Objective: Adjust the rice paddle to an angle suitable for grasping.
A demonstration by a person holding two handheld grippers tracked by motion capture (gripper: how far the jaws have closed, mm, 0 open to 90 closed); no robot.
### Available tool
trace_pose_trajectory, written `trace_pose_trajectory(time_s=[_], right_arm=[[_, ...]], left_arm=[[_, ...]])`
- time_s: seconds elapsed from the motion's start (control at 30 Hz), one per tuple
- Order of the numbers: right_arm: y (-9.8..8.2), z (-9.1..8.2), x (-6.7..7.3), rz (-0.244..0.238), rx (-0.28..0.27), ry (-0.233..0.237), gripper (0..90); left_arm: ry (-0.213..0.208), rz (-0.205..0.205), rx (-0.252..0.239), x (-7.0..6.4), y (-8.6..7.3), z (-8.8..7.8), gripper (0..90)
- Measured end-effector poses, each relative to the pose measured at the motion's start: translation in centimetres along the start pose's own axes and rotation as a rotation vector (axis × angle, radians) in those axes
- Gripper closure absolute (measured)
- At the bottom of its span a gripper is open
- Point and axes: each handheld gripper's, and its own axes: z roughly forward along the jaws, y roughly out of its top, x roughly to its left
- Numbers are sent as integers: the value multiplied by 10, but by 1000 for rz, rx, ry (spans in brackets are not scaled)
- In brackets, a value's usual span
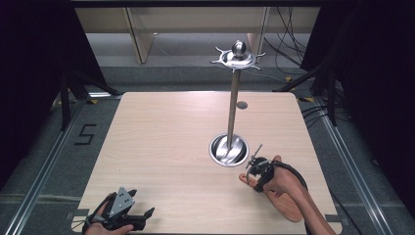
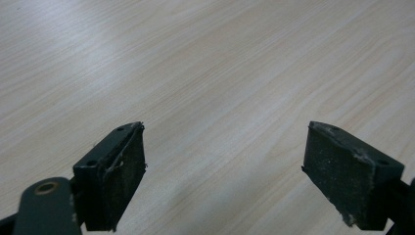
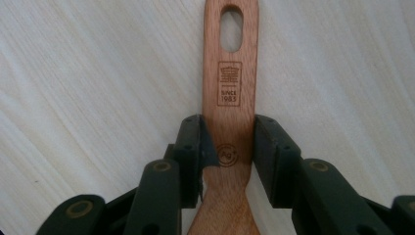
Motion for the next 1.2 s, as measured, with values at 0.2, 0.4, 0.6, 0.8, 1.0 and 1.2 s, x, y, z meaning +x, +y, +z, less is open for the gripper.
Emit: trace_pose_trajectory(time_s=[0.2,0.4,0.6,0.8,1.0,1.2], right_arm=[[3,0,2,-4,18,0,662],[4,0,7,-4,38,-25,665],[1,0,6,-17,8,-15,670],[-12,-16,2,0,-115,-34,671],[-36,-46,3,64,-319,-48,672],[-61,-68,-1,92,-491,-64,672]], left_arm=[[2,11,-3,0,1,-1,152],[-2,13,-6,0,1,-1,152],[-6,-8,-23,-1,0,1,152],[9,8,-1,1,1,-1,153],[2,7,-1,2,1,-2,153],[11,9,-2,2,1,-1,153]])
